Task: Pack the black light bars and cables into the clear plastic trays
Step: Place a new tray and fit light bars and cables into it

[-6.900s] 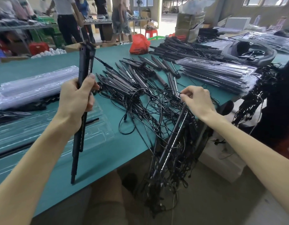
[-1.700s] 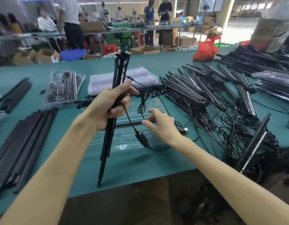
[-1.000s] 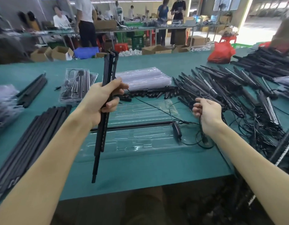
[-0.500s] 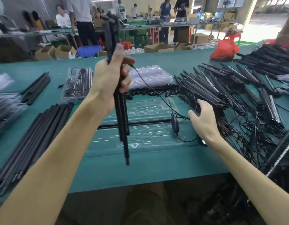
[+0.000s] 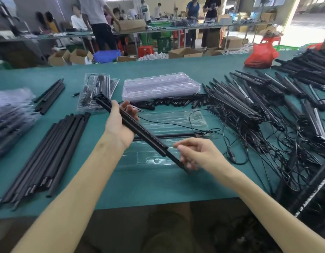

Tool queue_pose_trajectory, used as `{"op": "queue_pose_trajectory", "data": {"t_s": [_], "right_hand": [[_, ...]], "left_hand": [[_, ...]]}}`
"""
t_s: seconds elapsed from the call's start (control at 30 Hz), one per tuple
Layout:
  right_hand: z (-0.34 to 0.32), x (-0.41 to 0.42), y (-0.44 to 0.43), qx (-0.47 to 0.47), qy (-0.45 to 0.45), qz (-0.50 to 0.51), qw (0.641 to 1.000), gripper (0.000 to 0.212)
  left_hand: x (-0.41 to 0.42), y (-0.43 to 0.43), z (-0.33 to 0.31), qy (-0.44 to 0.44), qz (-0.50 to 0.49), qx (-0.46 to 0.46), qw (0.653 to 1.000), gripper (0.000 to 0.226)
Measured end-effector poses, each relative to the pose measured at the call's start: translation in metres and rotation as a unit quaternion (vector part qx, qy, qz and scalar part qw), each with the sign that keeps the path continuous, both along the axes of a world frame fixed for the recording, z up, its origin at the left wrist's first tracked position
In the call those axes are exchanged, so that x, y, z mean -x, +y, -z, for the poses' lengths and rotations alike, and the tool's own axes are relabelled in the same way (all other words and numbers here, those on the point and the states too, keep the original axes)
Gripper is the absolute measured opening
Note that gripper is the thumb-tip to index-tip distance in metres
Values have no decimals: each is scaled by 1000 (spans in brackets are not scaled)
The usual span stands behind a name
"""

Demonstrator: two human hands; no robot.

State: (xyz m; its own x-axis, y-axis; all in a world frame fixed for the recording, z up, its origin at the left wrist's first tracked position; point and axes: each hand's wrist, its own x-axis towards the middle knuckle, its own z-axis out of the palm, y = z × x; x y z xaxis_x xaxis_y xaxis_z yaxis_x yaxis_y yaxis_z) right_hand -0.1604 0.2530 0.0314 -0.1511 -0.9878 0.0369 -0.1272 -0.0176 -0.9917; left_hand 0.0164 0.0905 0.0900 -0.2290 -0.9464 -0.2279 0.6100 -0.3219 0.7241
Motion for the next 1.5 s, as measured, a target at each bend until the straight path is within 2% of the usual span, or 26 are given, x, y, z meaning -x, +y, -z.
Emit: {"op": "queue_pose_trajectory", "data": {"t_s": [0.1,0.23,0.37,0.47,0.57,0.67,0.73,0.8,0.9,0.97,1.07,1.17,1.3,1.4,1.5], "right_hand": [[-2,2,-5,-6,-19,8,1000,24],[-6,-15,-9,-8,50,-46,998,40],[-4,-19,-7,-12,74,-86,993,20],[-6,-17,-7,-26,77,-90,993,25],[-7,-18,-9,-33,79,-104,991,38],[-7,-20,-14,-25,109,-91,990,27],[-7,-19,-16,5,177,-46,983,27],[-10,-13,-19,30,213,25,976,29],[-15,6,-20,45,245,157,956,34],[-19,26,-18,42,269,226,935,29],[-23,55,-12,21,294,297,908,19],[-26,77,-4,11,330,355,875,17],[-21,89,4,-61,405,371,834,34],[-9,85,9,-113,453,340,817,29],[3,77,12,-124,504,317,794,26]], "left_hand": [[-13,4,10,-16,-4,-6,1000,41],[-18,5,16,11,-42,-28,999,40],[-14,8,24,15,-50,-51,997,38],[-13,8,27,20,-42,-50,998,38],[-8,11,27,25,1,-31,999,38],[-3,17,26,-20,118,10,993,34],[-4,19,24,-97,180,55,977,30],[-9,15,21,-180,193,110,958,25],[-31,3,24,-306,134,156,930,17],[-53,-8,27,-358,90,166,914,21],[-79,-20,32,-427,49,178,885,26],[-84,-25,39,-488,33,222,843,32],[-71,-33,46,-532,25,288,796,34],[-56,-51,45,-572,23,327,752,30],[-45,-74,45,-611,11,337,716,28]]}}
